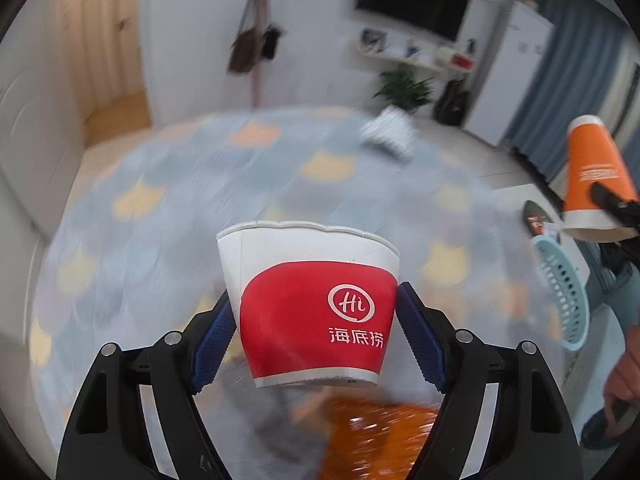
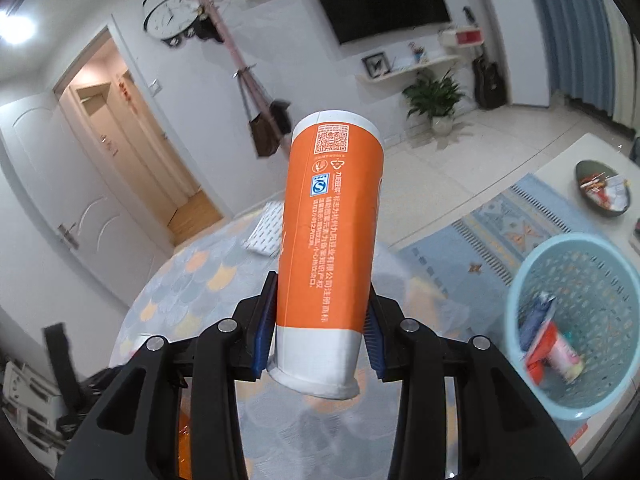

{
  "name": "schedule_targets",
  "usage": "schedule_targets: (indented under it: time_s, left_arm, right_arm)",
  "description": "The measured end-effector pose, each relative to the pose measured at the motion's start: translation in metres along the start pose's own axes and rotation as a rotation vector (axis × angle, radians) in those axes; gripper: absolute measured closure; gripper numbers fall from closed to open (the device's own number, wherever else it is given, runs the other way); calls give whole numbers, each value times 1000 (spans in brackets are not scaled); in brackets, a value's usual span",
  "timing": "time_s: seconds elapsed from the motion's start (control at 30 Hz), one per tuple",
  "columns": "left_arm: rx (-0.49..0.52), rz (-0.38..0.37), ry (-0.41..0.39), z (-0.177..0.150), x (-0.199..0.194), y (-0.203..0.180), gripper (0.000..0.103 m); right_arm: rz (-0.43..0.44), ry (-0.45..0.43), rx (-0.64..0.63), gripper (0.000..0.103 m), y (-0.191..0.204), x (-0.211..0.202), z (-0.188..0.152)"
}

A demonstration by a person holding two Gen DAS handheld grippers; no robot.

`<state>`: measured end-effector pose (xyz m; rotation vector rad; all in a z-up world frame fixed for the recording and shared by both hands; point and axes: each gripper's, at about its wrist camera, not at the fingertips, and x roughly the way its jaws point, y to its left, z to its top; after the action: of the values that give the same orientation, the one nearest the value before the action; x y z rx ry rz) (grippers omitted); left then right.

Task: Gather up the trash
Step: 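Lift the red cup in the left tool toward the basket while the right tool carries the orange cup, then drop the red cup from the left tool into the basket while the right tool drops the orange cup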

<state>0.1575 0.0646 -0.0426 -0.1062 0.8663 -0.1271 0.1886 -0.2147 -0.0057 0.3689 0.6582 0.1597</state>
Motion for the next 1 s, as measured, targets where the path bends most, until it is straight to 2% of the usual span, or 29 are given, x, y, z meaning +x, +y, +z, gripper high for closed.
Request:
schedule_targets:
  time_s: [0.27, 0.4, 0.57, 0.73, 0.9, 1.0]
  left_arm:
    - [149, -138, -100, 41, -19, -92, 27]
    - [231, -206, -86, 56, -8, -142, 27]
    - [325, -279, -62, 63, 13, -212, 27]
    - [390, -317, -8, 56, 39, -269, 27]
    - [385, -374, 71, 51, 68, -311, 27]
    - [405, -390, 107, 40, 83, -335, 26]
  right_arm:
    - [-129, -110, 18, 67, -44, -38, 20]
    - [-204, -145, 17, 67, -68, -52, 22]
    - [-269, -144, 72, 66, -108, -59, 19]
    - [-349, -91, 159, 65, -161, -56, 11]
    - [-433, 10, 299, 64, -216, -45, -2]
    - [-455, 60, 371, 64, -245, -38, -14]
